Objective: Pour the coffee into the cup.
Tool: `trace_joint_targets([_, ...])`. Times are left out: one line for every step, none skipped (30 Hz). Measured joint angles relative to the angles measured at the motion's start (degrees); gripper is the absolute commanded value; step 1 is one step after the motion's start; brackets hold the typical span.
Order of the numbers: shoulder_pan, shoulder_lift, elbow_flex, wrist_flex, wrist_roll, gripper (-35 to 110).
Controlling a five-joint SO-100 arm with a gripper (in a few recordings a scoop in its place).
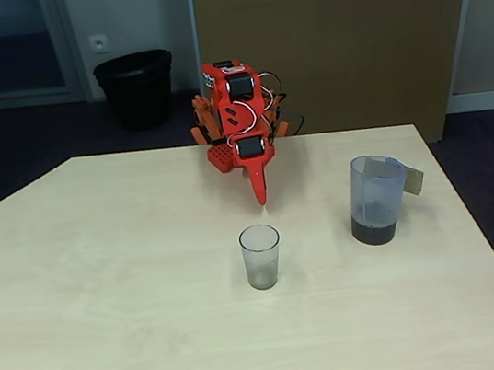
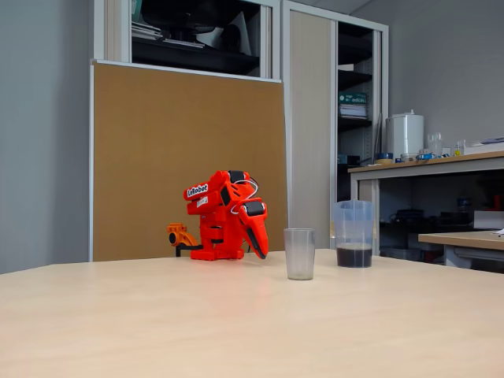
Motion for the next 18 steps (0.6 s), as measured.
trace_joint_targets([0.0,0.0,0.0,0.0,0.0,1])
trace_joint_targets([0.0,0.0,0.0,0.0,0.0,1])
trace_joint_targets([0.0,0.0,0.0,0.0,0.0,1])
trace_joint_targets([0.0,0.0,0.0,0.0,0.0,1])
trace_joint_targets([0.0,0.0,0.0,0.0,0.0,1])
trace_joint_targets([0.0,0.0,0.0,0.0,0.0,1])
trace_joint_targets([0.0,0.0,0.0,0.0,0.0,1])
trace_joint_targets([0.0,0.0,0.0,0.0,0.0,1])
trace_joint_targets([0.0,0.0,0.0,0.0,0.0,1])
trace_joint_targets([0.0,0.0,0.0,0.0,0.0,1])
trace_joint_targets([0.0,0.0,0.0,0.0,0.0,1])
trace_joint_targets([0.0,0.0,0.0,0.0,0.0,1])
trace_joint_targets([0.0,0.0,0.0,0.0,0.0,1])
trace_joint_targets([0.0,0.0,0.0,0.0,0.35,1])
trace_joint_targets([0.0,0.0,0.0,0.0,1.58,1])
trace_joint_targets([0.26,0.0,0.0,0.0,4.31,1])
trace_joint_targets([0.35,0.0,0.0,0.44,8.17,1])
trace_joint_targets([0.09,0.0,0.0,0.7,12.74,1])
